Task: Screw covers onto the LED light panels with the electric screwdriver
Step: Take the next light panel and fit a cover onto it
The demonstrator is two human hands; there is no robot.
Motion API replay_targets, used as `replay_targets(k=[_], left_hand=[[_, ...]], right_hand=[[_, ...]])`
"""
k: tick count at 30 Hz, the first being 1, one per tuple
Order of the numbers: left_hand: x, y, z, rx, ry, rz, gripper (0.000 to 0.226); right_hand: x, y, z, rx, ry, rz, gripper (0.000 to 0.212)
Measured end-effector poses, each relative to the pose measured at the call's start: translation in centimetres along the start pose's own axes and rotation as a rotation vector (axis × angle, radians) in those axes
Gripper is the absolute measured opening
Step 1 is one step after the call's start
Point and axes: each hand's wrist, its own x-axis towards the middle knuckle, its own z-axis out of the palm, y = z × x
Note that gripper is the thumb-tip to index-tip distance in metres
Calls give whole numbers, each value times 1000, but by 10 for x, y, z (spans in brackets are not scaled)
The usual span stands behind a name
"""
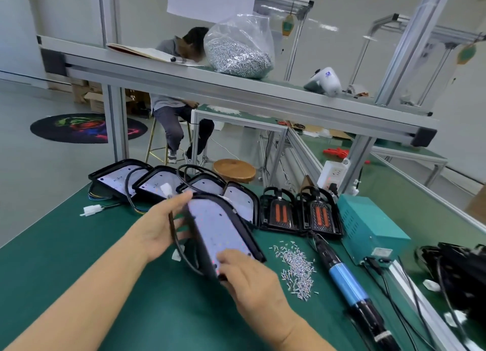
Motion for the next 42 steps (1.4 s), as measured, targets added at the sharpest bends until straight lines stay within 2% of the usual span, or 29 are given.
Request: replay_targets(k=[6,12,16,17,19,21,24,26,28,30,35,39,42], left_hand=[[-12,-41,-12,75,160,-116,36],[-16,-52,-14,275,245,-150,22],[-18,-61,-14,342,293,-117,25],[-18,-63,-13,316,303,-103,24],[-18,-68,-9,247,334,-72,22],[-18,-71,-5,179,384,-24,23],[-19,-81,-5,95,453,52,24],[-22,-89,-5,94,471,111,23],[-26,-95,-4,88,479,176,25],[-29,-98,-5,72,492,213,26],[-28,-102,-8,71,490,240,24],[-23,-106,-12,89,498,237,24],[-21,-108,-14,95,503,247,22]], right_hand=[[-26,-12,-1,62,-211,-105,14],[-33,-8,-17,148,-254,-111,12],[-39,-6,-32,225,-336,-115,8],[-39,-6,-37,265,-401,-98,16],[-36,-2,-47,330,-545,-58,44],[-28,6,-56,366,-552,-10,57],[-17,37,-61,223,-307,179,55],[-11,70,-61,21,-191,449,50],[-7,110,-62,-131,-236,771,41],[-4,148,-64,-237,-328,996,34],[-5,196,-56,-356,-496,1191,30],[-4,208,-43,-266,-601,1341,46],[-2,210,-36,-286,-625,1401,60]])
